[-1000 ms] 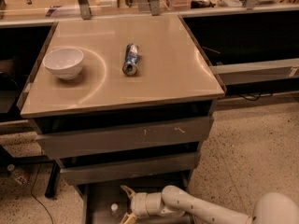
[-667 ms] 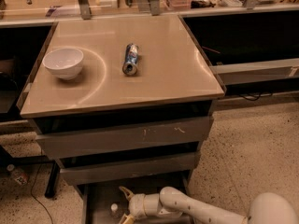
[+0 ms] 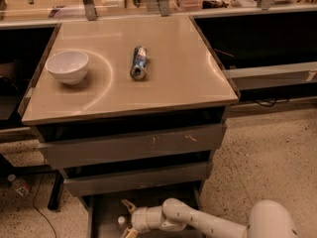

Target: Pick water bottle from bottom drawer and place on counter

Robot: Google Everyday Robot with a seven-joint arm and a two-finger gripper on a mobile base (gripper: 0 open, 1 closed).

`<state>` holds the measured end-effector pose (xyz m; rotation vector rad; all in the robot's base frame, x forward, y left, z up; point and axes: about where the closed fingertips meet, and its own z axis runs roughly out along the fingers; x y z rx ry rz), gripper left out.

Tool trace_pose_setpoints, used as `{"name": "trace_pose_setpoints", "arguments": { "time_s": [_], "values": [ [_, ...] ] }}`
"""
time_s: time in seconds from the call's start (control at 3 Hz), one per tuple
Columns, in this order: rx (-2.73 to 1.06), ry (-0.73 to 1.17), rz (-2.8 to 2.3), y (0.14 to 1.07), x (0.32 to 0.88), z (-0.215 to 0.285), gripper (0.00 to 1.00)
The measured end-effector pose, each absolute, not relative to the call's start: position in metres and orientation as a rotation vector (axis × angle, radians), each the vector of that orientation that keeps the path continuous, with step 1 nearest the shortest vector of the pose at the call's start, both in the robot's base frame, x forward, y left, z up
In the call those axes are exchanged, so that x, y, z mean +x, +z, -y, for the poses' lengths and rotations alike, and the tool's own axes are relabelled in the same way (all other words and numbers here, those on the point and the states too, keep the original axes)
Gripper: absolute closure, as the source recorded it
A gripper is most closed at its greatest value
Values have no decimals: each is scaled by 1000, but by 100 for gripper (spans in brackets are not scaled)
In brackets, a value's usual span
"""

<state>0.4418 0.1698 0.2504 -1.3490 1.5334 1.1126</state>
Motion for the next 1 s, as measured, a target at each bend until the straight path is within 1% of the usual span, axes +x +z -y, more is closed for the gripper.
{"name": "trace_pose_setpoints", "arguments": {
  "time_s": [0.33, 1.0],
  "values": [
    [-1349, 1113, -1533, 250, 442, -170, 18],
    [-1349, 1113, -1533, 250, 442, -170, 64]
  ]
}}
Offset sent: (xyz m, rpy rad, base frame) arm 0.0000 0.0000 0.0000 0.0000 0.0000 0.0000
